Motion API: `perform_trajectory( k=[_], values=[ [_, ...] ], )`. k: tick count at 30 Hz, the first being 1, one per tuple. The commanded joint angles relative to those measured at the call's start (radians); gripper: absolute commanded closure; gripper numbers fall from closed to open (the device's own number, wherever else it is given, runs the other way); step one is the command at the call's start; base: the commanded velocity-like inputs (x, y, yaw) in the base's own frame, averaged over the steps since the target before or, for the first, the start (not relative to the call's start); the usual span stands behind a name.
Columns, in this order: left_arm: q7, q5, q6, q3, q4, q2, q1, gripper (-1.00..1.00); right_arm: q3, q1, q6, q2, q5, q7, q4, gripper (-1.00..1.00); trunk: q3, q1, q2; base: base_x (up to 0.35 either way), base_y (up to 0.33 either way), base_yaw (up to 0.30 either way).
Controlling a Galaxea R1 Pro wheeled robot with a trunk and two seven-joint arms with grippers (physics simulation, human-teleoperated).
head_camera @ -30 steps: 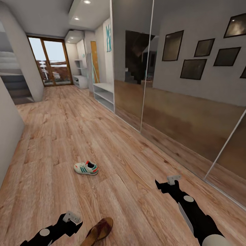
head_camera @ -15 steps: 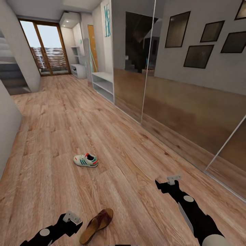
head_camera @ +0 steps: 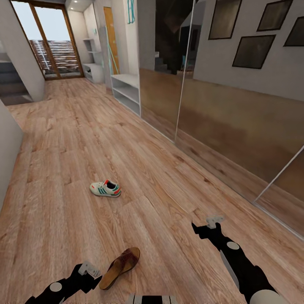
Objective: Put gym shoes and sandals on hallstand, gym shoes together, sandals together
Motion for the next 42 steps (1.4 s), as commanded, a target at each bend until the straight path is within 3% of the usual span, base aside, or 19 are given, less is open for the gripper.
perform_trajectory(
  k=[1, 13, 18, 32, 42],
  values=[
    [0.0, -0.008, -0.005, -0.002, -0.001, 0.0, 0.0, -1.0, 0.001, 0.0, 0.004, -0.001, 0.003, 0.001, -0.001, -1.0, -0.006, 0.0, -0.001, 0.0, 0.0, 0.0],
    [0.0, -0.018, -0.004, 0.0, -0.009, -0.001, 0.0, -1.0, 0.001, 0.0, 0.004, 0.0, 0.003, 0.001, -0.001, -1.0, -0.072, 0.006, -0.003, 0.0, 0.0, 0.0],
    [0.002, -0.02, -0.004, -0.001, -0.011, -0.006, 0.0, -1.0, 0.001, 0.0, 0.003, -0.001, 0.003, 0.001, -0.001, -1.0, -0.076, 0.006, -0.003, 0.0, 0.0, 0.0],
    [0.001, -0.023, -0.004, -0.002, -0.011, -0.009, 0.0, -1.0, 0.001, 0.0, 0.002, 0.0, 0.003, 0.001, -0.001, -1.0, -0.134, 0.012, -0.007, 0.0, 0.0, -0.088],
    [0.002, -0.027, -0.005, -0.002, -0.011, -0.008, 0.0, -1.0, 0.001, 0.0, 0.002, 0.0, 0.003, 0.001, -0.001, -1.0, -0.135, 0.012, -0.007, 0.0, 0.0, -0.129]
  ],
)
